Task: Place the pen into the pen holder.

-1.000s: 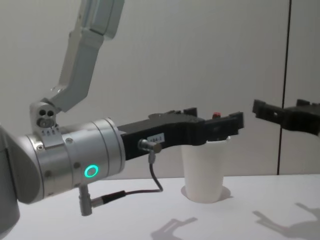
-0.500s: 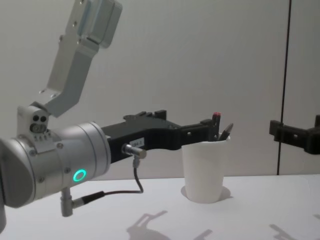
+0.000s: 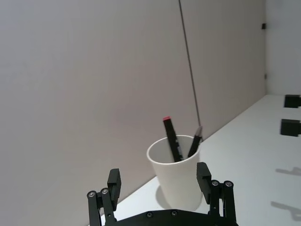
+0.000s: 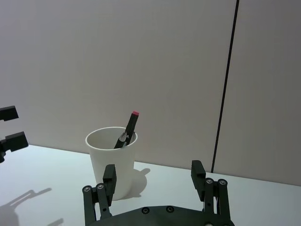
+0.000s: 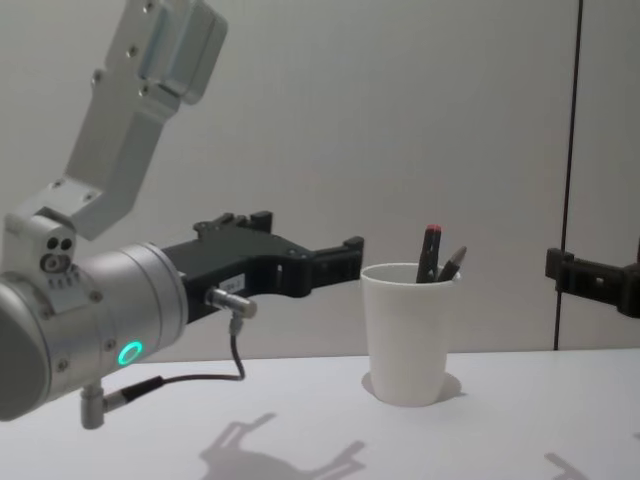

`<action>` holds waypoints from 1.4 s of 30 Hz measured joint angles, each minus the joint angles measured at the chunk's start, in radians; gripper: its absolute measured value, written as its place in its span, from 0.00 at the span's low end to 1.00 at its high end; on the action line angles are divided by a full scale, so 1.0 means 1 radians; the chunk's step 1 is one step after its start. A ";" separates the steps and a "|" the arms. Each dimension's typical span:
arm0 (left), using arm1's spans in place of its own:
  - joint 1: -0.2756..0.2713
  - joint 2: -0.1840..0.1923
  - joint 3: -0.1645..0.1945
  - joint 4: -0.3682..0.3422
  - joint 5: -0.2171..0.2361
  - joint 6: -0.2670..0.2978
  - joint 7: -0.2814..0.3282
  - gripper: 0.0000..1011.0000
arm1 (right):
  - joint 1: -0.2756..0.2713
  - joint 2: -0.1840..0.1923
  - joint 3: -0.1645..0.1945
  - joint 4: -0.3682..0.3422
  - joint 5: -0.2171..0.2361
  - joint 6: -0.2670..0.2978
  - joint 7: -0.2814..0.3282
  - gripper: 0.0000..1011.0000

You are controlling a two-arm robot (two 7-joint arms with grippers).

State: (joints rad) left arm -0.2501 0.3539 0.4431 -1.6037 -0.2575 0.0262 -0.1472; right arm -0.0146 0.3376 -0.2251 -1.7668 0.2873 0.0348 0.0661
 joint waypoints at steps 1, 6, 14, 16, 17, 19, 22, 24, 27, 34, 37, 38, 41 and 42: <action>0.002 0.004 0.002 -0.004 0.009 -0.002 0.021 0.99 | 0.000 0.000 0.000 0.000 0.000 0.000 0.000 0.99; 0.008 0.016 0.007 -0.014 0.033 -0.007 0.078 0.99 | 0.000 0.000 0.000 0.000 0.000 0.000 0.000 0.99; 0.013 0.028 0.012 -0.023 0.056 -0.013 0.132 0.99 | 0.000 0.000 -0.001 0.000 0.000 0.000 0.000 0.99; 0.013 0.028 0.012 -0.023 0.057 -0.013 0.135 0.99 | 0.000 0.000 -0.001 0.000 0.000 0.000 0.000 0.99; 0.013 0.028 0.012 -0.023 0.057 -0.013 0.135 0.99 | 0.000 0.000 -0.001 0.000 0.000 -0.001 0.001 0.99; 0.013 0.028 0.012 -0.023 0.058 -0.013 0.136 0.99 | 0.000 0.000 -0.001 0.000 0.000 -0.001 0.001 0.99; 0.013 0.028 0.012 -0.023 0.058 -0.013 0.136 0.99 | 0.000 0.000 -0.001 0.000 0.000 -0.001 0.001 0.99; 0.013 0.028 0.012 -0.023 0.058 -0.013 0.136 0.99 | 0.000 0.000 -0.001 0.000 0.000 -0.001 0.001 0.99; 0.013 0.028 0.012 -0.023 0.058 -0.013 0.136 0.99 | 0.000 0.000 -0.001 0.000 0.000 -0.001 0.001 0.99; 0.013 0.028 0.011 -0.023 0.057 -0.013 0.136 0.99 | 0.000 0.000 -0.001 0.000 0.000 -0.001 0.001 0.99; 0.013 0.028 0.011 -0.023 0.057 -0.013 0.136 0.99 | 0.000 0.000 -0.001 0.000 0.000 -0.001 0.001 0.99; 0.013 0.028 0.011 -0.023 0.057 -0.013 0.136 0.99 | 0.000 0.000 -0.001 0.000 0.000 -0.001 0.001 0.99; 0.013 0.028 0.011 -0.023 0.057 -0.012 0.136 0.99 | 0.000 0.000 -0.001 0.000 0.000 -0.001 0.001 0.99; 0.013 0.028 0.011 -0.023 0.057 -0.012 0.136 0.99 | 0.000 0.000 -0.001 0.000 0.000 -0.001 0.001 0.99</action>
State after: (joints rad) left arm -0.2372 0.3821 0.4542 -1.6269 -0.2004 0.0138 -0.0109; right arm -0.0146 0.3375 -0.2259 -1.7667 0.2873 0.0340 0.0668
